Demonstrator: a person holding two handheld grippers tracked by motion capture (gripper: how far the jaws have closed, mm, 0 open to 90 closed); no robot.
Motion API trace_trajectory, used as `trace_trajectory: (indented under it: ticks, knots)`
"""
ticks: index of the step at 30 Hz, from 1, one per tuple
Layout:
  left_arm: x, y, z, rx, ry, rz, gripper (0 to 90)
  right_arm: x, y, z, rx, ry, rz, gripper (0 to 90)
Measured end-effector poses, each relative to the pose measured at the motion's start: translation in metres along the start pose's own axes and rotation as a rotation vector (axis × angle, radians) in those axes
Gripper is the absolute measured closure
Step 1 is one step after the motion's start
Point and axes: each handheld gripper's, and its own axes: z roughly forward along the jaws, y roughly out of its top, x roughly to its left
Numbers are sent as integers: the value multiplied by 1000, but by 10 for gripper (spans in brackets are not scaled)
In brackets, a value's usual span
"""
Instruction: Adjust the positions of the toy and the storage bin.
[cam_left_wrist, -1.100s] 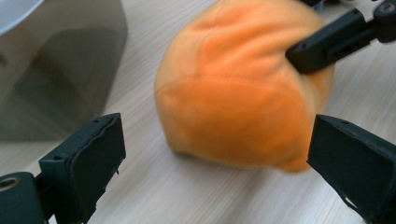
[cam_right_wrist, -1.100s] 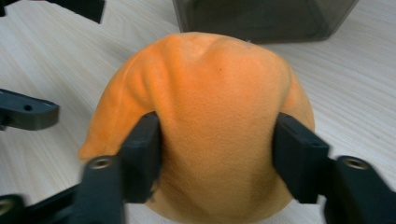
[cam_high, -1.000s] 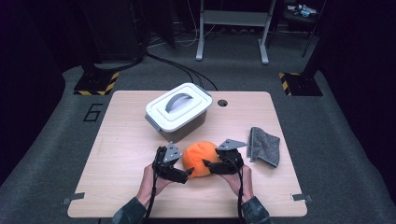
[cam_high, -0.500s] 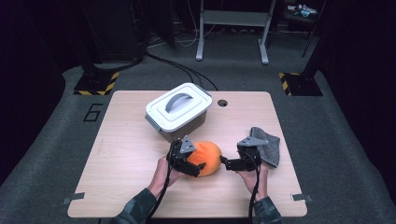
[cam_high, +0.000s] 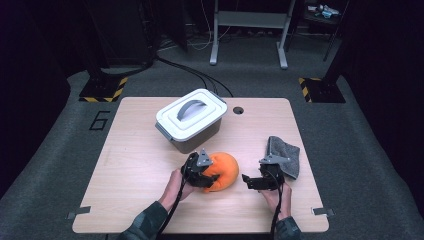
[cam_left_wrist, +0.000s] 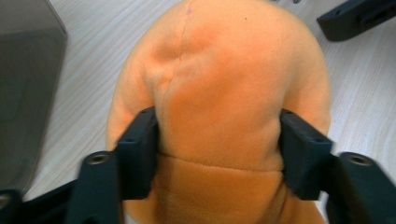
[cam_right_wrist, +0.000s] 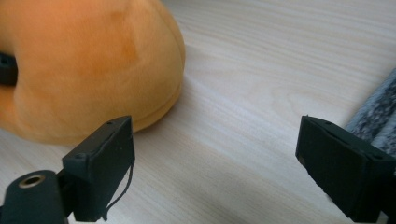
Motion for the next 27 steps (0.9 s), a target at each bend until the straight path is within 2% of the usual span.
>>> trace_trajectory:
  ticks: [6, 10, 14, 19, 27]
  knots:
    - [-1, -4, -2, -28, 4, -3, 595, 2, -6, 11, 17, 3, -10, 122]
    - [1, -7, -6, -60, 8, -8, 657, 3, -6, 17, 19, 4, -11, 125]
    - [4, -8, -12, -83, 2, -17, 672, 2, -6, 22, 17, 3, -15, 123]
    - [9, -12, -23, -76, 21, -8, 672, 3, -6, 28, 21, 1, -24, 119]
    - [21, -28, -44, -74, 48, -34, 670, 3, -6, 32, 26, 0, -29, 117]
